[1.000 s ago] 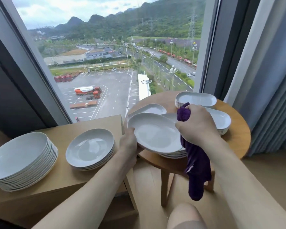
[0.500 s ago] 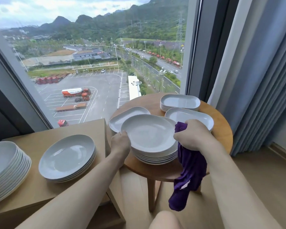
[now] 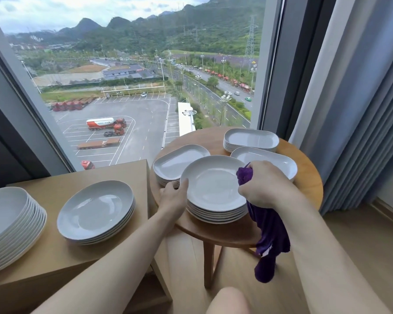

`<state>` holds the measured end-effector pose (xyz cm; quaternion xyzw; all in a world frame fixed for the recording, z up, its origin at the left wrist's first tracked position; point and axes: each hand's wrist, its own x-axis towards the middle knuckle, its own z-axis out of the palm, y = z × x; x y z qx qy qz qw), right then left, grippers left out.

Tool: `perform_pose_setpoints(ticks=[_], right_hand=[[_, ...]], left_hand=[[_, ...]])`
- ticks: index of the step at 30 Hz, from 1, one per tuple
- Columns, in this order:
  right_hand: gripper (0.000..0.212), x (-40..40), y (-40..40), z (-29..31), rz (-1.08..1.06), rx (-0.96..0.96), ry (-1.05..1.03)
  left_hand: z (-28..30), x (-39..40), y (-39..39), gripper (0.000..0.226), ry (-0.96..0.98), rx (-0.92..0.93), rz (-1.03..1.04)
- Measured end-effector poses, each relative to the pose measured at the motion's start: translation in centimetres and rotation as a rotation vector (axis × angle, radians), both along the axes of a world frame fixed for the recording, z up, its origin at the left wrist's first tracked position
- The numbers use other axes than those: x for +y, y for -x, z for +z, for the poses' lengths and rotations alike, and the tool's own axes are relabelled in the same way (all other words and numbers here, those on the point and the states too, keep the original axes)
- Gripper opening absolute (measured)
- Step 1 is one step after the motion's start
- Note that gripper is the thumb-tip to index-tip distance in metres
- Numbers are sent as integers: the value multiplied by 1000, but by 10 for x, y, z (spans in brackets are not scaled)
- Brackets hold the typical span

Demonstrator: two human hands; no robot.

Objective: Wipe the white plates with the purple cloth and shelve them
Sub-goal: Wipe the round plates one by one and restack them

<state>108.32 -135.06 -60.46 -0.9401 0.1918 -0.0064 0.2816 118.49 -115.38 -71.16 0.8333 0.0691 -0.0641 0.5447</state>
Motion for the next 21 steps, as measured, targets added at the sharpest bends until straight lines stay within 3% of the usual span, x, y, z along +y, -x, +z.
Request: perform_pose_setpoints(ticks=[6,14,21], right_hand=[[16,27,4,10,124,22,27],[12,87,15,27,344,-146,-11],[30,151,27,-4,533,-250,-87]], left_hand=[[-13,90,33,21,180,29,193],[-18,199,69,38,451,223,492],[-27,225,50,41,335,281,604]])
